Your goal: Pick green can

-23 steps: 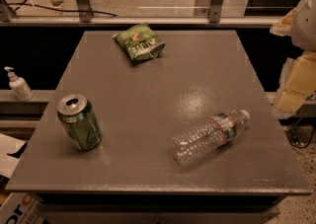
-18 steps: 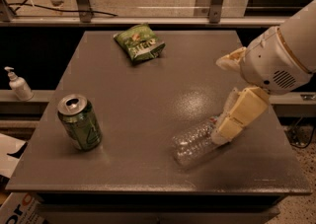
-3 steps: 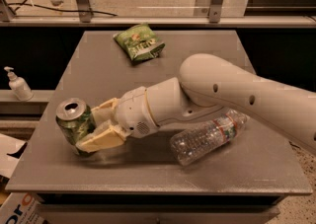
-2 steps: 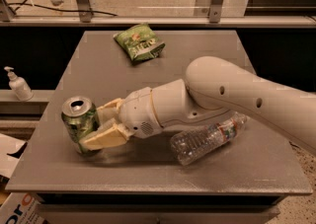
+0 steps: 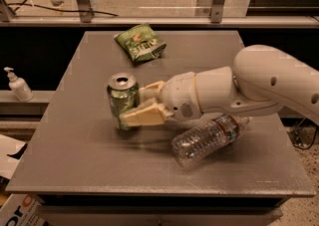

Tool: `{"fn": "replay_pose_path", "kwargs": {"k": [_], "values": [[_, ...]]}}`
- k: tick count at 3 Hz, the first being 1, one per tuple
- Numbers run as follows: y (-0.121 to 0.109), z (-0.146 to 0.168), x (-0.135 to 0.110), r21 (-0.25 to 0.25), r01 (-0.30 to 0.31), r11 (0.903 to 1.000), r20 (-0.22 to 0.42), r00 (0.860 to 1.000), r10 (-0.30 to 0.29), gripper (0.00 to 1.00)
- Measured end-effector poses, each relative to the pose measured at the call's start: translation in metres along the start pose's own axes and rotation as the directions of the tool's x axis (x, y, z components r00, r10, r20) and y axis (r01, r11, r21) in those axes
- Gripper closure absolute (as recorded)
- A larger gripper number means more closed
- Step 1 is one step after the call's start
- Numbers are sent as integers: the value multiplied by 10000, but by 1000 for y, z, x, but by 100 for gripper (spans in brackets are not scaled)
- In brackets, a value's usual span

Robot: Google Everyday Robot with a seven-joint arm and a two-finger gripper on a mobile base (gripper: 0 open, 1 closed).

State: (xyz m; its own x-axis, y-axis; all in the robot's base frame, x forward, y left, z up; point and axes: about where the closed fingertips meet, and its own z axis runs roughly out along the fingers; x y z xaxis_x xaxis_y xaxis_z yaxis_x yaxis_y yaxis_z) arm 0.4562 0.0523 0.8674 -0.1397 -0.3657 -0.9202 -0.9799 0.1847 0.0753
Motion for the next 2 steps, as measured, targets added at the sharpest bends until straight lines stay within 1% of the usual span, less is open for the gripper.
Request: {"fn": "replay_pose_path", "kwargs": {"k": [1,2], "values": [[-47,-67,7,1698,-430,9845,-332,9982,493,100],[-47,-67,7,1705,-409,9845,-345,9983,474,100]]}}
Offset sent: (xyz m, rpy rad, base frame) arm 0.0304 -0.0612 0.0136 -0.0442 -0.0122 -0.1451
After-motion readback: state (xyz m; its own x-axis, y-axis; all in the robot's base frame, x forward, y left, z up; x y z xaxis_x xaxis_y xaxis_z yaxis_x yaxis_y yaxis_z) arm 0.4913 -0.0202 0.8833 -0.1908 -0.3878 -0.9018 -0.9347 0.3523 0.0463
